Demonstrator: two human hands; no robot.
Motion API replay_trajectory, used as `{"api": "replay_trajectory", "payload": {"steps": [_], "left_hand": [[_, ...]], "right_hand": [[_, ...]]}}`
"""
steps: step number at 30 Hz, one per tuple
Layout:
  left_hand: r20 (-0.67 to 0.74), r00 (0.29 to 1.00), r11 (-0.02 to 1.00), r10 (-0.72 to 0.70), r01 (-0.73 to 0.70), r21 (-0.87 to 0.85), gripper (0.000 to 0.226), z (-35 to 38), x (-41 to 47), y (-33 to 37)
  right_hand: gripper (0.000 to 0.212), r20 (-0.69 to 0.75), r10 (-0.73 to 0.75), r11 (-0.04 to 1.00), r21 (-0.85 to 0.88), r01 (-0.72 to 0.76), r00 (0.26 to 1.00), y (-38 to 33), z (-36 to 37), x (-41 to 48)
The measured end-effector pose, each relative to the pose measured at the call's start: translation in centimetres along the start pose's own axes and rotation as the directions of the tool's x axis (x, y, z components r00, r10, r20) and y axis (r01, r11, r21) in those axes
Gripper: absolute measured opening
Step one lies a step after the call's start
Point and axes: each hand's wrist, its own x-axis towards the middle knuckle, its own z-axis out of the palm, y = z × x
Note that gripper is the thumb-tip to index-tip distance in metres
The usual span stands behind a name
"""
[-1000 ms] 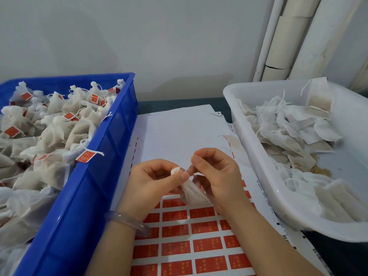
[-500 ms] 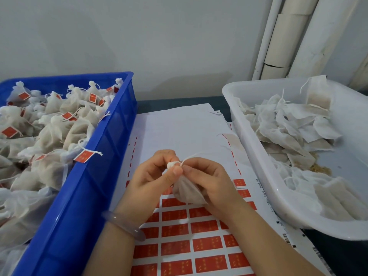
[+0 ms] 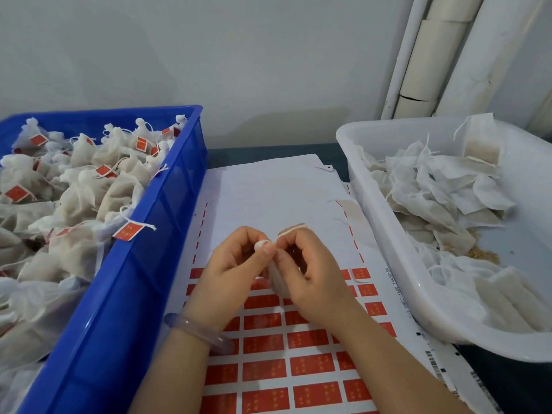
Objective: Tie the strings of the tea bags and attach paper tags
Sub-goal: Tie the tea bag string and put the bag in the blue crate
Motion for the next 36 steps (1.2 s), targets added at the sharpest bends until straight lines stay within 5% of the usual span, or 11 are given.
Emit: {"api": "replay_trajectory", "payload": {"steps": [5,10,15,21,25,28,31,34,36], "left_hand": [[-0.162,0.986,0.998,0.033,-0.023,0.06,0.007,0.5,0.2,-0.2],[-0.267,0.959,0.995,0.096,-0.082,0.062,0.008,0.6,0.3,0.0],[-0.204,0.96,0.963,0.192,-0.144,0.229,0.019,0.3,0.1,0.2],[-0.124,0.912,0.769,0.39,-0.248,0.589,0.009,0.8,-0.2,0.3],[-0.091,0.887,0.7,0.452,-0.289,0.653,0.013,1.0,0.0,0.3],[-0.167,0.927,0.799,0.336,-0.187,0.572,0.015,1.2,0.1,0.1],[-0.196,0.98,0.978,0.033,0.009,0.209,0.018,1.1,0.2,0.1],[-0.071,0.982,0.975,-0.173,0.16,-0.154,0.02,0.9,0.2,0.4],[-0.017,0.979,0.952,-0.201,0.191,-0.24,0.02,0.9,0.4,0.3]], "right_hand": [[0.004,-0.008,-0.079,0.992,-0.098,0.078,0.997,0.1,0.1,0.1],[0.004,0.0,-0.084,0.991,-0.104,0.083,0.996,0.3,0.3,0.0],[0.008,-0.015,-0.028,0.999,-0.041,0.027,1.0,0.2,0.6,-0.2],[0.007,-0.042,-0.035,0.998,-0.055,0.033,0.999,0.2,0.4,-0.1],[0.005,-0.06,-0.047,0.993,-0.111,0.041,0.997,0.3,0.4,0.0],[0.006,-0.067,-0.073,0.988,-0.142,0.063,0.995,0.3,0.5,0.2],[0.005,-0.038,-0.086,0.986,-0.145,0.08,0.996,0.1,0.7,0.3],[0.006,-0.036,-0.09,0.987,-0.136,0.084,0.995,0.2,0.6,0.4],[0.006,-0.034,-0.06,0.992,-0.11,0.055,0.998,0.4,0.4,0.3]]}}
